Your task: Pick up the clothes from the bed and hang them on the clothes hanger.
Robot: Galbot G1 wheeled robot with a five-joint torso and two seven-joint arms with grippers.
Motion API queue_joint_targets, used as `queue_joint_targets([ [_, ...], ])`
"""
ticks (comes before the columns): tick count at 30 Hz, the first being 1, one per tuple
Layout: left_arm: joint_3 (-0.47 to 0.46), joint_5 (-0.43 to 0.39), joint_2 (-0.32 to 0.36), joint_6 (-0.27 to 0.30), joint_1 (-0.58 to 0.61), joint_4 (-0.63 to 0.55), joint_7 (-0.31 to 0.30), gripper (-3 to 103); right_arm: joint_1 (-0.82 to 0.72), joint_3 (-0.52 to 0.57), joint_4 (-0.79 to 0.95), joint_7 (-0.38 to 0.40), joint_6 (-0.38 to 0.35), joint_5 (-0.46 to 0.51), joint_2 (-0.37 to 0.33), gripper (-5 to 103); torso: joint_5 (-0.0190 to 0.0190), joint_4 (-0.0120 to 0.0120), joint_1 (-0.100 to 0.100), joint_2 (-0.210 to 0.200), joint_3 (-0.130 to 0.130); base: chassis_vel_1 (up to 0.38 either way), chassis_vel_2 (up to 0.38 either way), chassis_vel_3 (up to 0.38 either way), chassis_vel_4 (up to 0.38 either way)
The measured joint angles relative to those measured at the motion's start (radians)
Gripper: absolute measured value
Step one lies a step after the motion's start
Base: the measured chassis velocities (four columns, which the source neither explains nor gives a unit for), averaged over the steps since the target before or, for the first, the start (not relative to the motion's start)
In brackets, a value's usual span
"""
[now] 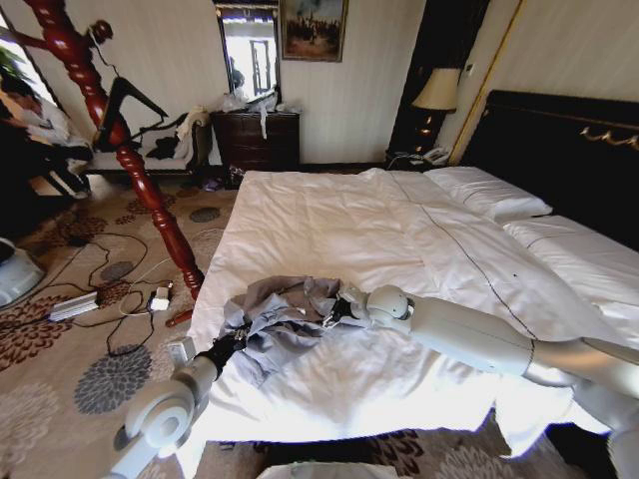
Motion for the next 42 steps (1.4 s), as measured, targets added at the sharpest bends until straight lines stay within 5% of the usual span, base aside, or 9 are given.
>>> queue_joint_targets([
  [27,-0.002,0.002,0.001,-0.002,0.003,-0.012,-0.001,0,-0.009,-0.003,0.004,0.007,-0.003,0.02,-0.012,2,-0.0001,0.0,0.0,0.0,0.0,0.0,0.0,0.0,0.0],
  [42,-0.018,-0.005,0.064,-0.011,-0.01,-0.05,-0.008,0,-0.064,0.148,0.075,0.097,-0.004,0.141,-0.082,0,-0.0007,0.0002,0.0,0.0,0.0,0.0,0.0,0.0,0.0],
])
